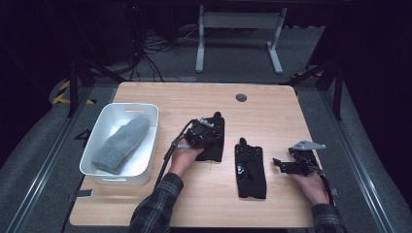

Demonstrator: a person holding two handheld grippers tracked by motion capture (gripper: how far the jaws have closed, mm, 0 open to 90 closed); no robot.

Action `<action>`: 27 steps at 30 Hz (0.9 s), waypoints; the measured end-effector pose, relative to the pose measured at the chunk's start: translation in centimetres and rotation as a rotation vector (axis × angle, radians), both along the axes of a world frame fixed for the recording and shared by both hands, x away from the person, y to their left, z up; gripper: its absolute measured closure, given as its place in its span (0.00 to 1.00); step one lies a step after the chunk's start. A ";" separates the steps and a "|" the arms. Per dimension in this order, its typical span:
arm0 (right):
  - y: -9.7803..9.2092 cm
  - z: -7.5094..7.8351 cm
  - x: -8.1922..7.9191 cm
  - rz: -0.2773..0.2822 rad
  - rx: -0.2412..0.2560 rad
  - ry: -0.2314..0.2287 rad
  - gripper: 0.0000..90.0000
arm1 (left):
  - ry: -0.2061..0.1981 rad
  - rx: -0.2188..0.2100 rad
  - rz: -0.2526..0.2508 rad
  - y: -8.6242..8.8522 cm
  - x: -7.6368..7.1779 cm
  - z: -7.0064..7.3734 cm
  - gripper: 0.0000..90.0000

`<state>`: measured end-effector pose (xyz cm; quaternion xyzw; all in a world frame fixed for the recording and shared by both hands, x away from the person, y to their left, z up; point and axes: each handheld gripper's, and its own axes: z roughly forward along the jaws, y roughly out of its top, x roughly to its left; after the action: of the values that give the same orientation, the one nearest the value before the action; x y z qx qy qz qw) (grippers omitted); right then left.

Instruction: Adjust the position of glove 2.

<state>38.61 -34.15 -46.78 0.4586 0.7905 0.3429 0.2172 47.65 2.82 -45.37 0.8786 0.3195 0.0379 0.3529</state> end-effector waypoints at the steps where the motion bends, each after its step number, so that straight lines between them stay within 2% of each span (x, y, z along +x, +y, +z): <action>1: 0.0 0.0 0.0 0.000 0.000 0.000 0.20 | -0.003 0.006 -0.010 0.0 -0.3 0.0 1.00; 6: 0.0 0.0 0.0 -0.001 0.000 -0.001 0.20 | 0.002 0.013 -0.023 -0.1 -1.8 0.1 1.00; 11: 0.0 0.0 0.0 -0.001 0.000 0.000 0.20 | -0.006 0.011 -0.051 0.0 -4.3 0.0 1.00; 14: 0.0 0.0 0.0 0.001 -0.001 -0.001 0.20 | 0.000 0.006 -0.062 0.1 -5.0 0.0 1.00; 17: 0.0 0.0 0.0 -0.001 0.000 -0.001 0.20 | 0.002 0.001 -0.081 0.2 -6.5 -0.1 1.00; 22: 0.0 0.0 0.0 0.000 0.000 0.000 0.20 | 0.012 -0.026 -0.098 0.2 -8.6 -0.3 1.00; 27: 0.0 0.0 0.0 0.001 -0.001 -0.001 0.20 | 0.028 -0.040 -0.118 0.2 -9.8 -0.4 1.00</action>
<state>38.62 -34.16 -46.78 0.4582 0.7906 0.3429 0.2177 37.89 3.02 -45.78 0.8892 0.2727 -0.0014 0.3675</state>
